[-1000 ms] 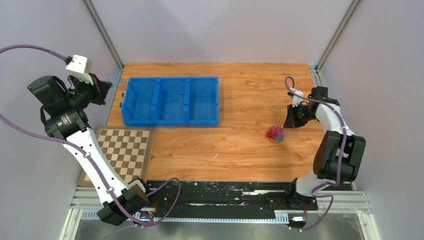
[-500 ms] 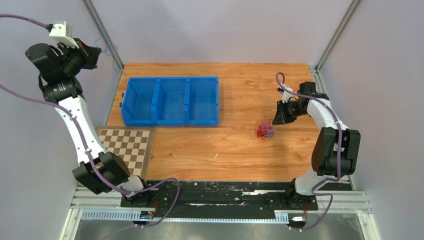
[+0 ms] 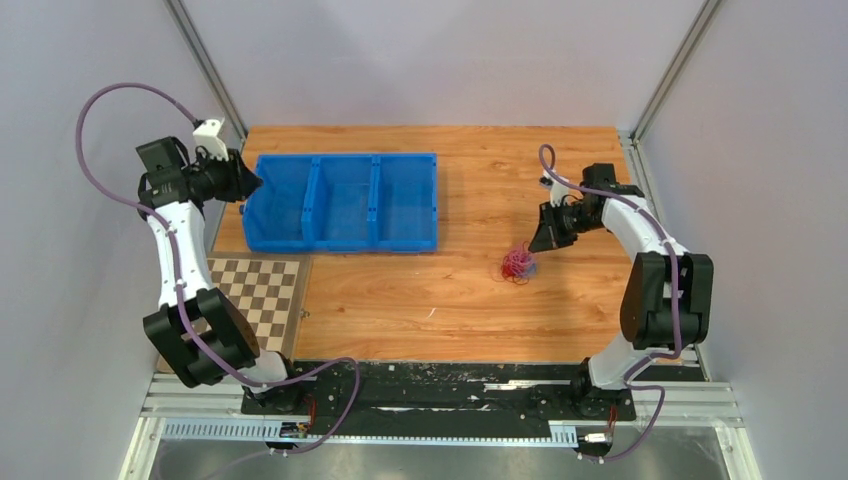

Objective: Untangle the cables

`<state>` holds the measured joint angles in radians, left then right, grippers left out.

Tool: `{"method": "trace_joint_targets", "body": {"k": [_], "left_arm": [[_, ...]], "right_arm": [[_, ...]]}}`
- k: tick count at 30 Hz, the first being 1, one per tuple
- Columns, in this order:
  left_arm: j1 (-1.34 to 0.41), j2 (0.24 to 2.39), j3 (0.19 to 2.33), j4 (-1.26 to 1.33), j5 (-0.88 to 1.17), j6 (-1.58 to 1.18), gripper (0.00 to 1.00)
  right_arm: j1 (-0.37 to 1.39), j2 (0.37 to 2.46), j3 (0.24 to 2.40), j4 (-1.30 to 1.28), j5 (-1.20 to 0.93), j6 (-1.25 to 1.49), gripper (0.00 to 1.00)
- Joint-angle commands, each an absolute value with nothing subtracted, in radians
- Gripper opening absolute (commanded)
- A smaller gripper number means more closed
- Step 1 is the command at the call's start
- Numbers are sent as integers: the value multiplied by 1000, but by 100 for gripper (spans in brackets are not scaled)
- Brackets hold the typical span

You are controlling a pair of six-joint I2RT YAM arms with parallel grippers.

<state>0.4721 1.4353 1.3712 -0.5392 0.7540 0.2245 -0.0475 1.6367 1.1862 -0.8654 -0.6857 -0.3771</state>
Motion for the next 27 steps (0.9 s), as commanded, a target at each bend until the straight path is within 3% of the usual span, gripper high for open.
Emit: {"method": "trace_joint_targets", "body": {"k": [1,3,5,9,15,20,27], "left_arm": [[466,1391,1415,-820,839,434,56],[456,1381,1426,-907,883,505,73],[426,1344,1399,-949,896,549,81],[312,1229,1257,-947,916,570,83],[-28,1084,914,-599,944,205,78],[-402,1158,739,-125,823,-94,72],[-629,1529,822,195,664,-256,67]], "right_arm": [[39,1610,1234,-901,-847,-385,0],[86,1596,1231,-927,-912,-406,0],[123,1590,1222,-932,-916,-420,3],[132,1626,1203,-944,-809,-463,38],[128,1621,1151,-946,-760,-473,61],[128,1638,1140,-894,-789,-414,66],[130,1735,1122,-793,-854,-327,62]]}}
